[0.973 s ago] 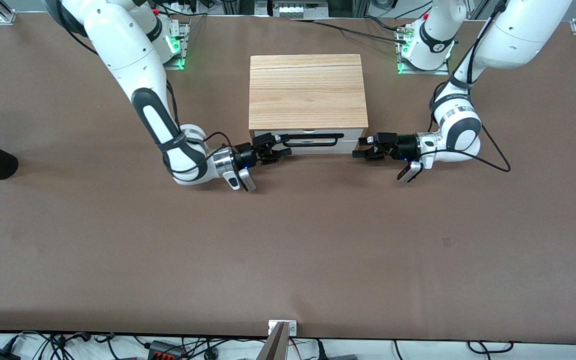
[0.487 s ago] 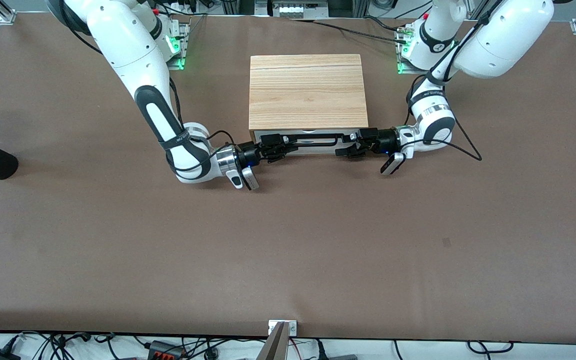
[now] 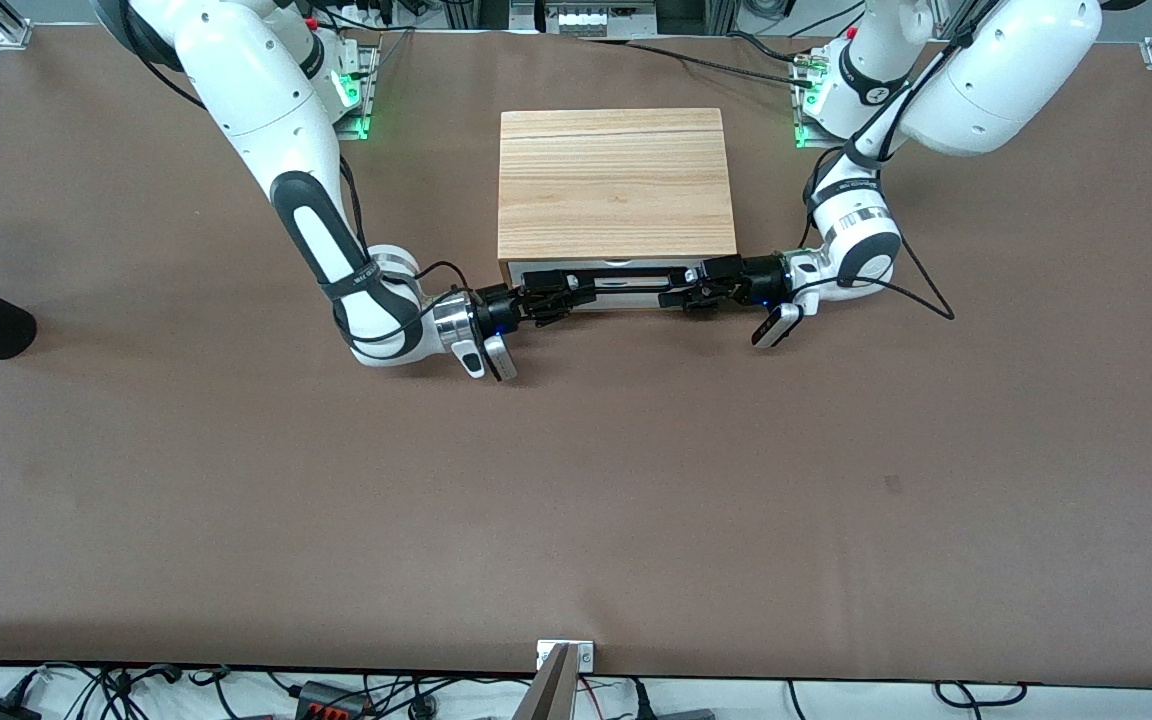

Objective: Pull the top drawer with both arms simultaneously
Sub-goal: 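Close both grippers on the black handle ends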

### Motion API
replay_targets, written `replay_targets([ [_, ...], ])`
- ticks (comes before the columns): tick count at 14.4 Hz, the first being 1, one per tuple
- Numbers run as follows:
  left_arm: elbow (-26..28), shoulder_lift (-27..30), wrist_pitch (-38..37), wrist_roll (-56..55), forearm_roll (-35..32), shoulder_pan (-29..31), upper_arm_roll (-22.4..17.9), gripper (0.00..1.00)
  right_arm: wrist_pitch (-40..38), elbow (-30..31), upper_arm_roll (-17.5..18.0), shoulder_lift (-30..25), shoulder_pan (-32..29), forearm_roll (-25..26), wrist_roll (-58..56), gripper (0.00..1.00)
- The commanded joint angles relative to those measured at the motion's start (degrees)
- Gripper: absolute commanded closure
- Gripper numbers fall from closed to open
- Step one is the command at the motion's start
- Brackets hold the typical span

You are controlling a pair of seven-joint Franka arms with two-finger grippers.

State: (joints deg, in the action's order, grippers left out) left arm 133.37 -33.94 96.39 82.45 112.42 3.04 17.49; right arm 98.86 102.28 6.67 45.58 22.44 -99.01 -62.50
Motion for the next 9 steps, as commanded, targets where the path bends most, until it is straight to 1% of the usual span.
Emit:
replay_targets([
  [1,0.3,0.1,0.0,1.7,1.4,0.8,1.7,0.48,0.5,0.4,0.1,-0.1,0.1,0.4,-0.8,0.61],
  [2,0.4,0.0,-0.1,1.9,1.4,0.8,1.8,0.56,0.5,0.4,0.1,-0.1,0.2,0.5,-1.0,0.68],
  [3,0.3,-0.1,-0.1,1.9,1.4,0.8,1.8,0.59,0.9,0.4,0.1,-0.1,0.3,1.4,-1.0,0.75],
  [4,0.3,-0.3,-0.1,1.9,1.4,0.9,1.8,0.62,1.2,0.3,0.1,-0.1,0.2,2.3,-1.0,0.86],
  [5,0.3,-0.4,-0.1,1.9,1.4,1.0,1.8,0.67,1.3,0.4,0.1,-0.1,0.2,2.6,-1.0,0.95],
  [6,0.3,-0.5,-0.1,1.9,1.4,0.9,1.8,0.72,1.3,0.4,0.1,-0.1,0.0,2.6,-1.0,1.00],
  [8,0.3,-0.6,-0.1,2.0,1.4,0.8,1.8,0.80,1.4,0.1,0.1,-0.1,-0.1,2.5,-0.9,1.00],
  [9,0.3,-0.8,-0.1,2.0,1.4,0.8,1.8,0.81,1.9,0.0,0.1,-0.1,0.0,2.5,-0.4,1.00],
])
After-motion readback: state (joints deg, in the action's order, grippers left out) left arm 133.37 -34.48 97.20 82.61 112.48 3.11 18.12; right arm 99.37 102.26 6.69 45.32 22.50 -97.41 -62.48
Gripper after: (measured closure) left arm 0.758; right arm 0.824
